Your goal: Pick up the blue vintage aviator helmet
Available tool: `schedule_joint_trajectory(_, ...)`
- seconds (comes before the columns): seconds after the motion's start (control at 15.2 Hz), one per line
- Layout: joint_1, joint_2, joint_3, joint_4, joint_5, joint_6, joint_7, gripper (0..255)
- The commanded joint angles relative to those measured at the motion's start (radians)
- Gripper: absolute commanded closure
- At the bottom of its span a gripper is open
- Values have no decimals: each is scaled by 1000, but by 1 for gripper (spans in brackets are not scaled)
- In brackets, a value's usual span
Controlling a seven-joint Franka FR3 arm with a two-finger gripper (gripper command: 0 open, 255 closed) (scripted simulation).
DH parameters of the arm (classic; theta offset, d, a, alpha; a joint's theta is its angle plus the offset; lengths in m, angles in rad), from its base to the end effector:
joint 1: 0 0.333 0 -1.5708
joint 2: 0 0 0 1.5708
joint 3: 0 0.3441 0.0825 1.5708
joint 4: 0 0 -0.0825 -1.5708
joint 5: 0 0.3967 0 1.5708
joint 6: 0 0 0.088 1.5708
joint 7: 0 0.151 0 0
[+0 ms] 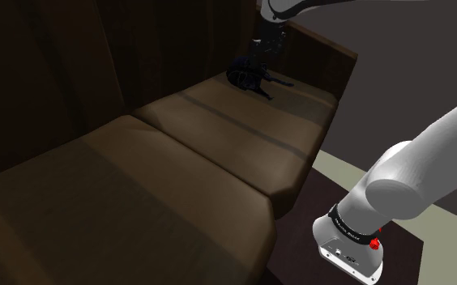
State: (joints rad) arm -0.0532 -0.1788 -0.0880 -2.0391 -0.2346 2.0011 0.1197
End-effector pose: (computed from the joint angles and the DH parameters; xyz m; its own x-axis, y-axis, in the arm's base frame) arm 0.5241 -0.1003 0.5168 0.9751 -0.1597 0.1541 -0.1879 -0.9635 0.1905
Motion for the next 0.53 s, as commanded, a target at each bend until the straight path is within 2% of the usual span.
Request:
schedule_joint_trajectory(0.0,-2,9,-2,-15,-3,25,2,0)
schedule_joint_trajectory(0.26,-4,19,-4,-65,-10,84,14,0)
schedule_joint_trajectory(0.4,-4,19,-4,-66,-10,84,14,0)
schedule_joint_trajectory(0.46,-4,19,-5,-66,-10,85,13,255)
